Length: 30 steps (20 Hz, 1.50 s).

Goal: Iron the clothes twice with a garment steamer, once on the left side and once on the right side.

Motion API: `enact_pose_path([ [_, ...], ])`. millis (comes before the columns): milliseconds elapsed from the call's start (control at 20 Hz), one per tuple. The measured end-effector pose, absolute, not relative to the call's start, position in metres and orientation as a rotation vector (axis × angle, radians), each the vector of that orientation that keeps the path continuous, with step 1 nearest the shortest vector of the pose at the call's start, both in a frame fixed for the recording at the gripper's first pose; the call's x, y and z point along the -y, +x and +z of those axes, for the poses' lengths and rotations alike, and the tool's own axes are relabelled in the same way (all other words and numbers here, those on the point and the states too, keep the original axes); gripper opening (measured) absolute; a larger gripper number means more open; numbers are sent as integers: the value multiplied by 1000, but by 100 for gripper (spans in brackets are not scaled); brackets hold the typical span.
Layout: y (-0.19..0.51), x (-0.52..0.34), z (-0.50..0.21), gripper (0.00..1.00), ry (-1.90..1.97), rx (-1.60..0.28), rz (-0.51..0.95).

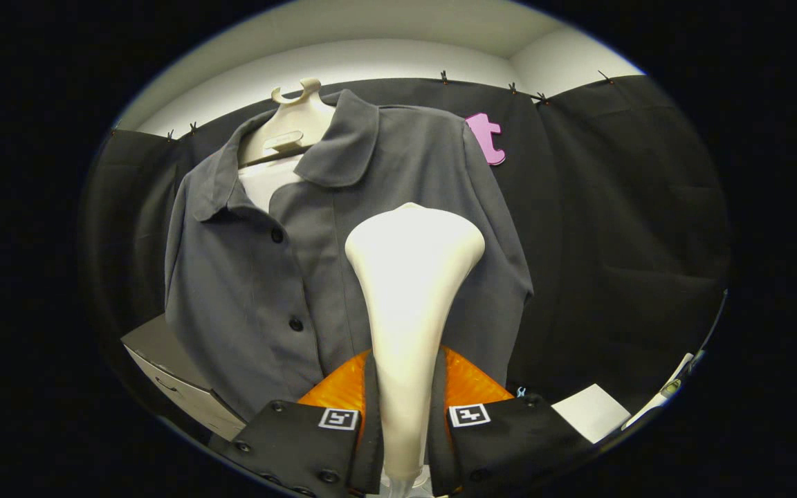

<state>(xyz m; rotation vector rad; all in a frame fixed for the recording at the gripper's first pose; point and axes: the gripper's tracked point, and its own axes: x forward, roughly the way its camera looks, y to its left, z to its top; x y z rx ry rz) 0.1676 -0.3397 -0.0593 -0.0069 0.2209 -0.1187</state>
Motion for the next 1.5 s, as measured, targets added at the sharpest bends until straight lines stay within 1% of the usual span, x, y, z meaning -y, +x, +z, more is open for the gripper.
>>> enact_pose_path([
  [700,129,342,-192,34,28,-347,-145],
  [1500,99,355,-288,34,67,-462,-173],
])
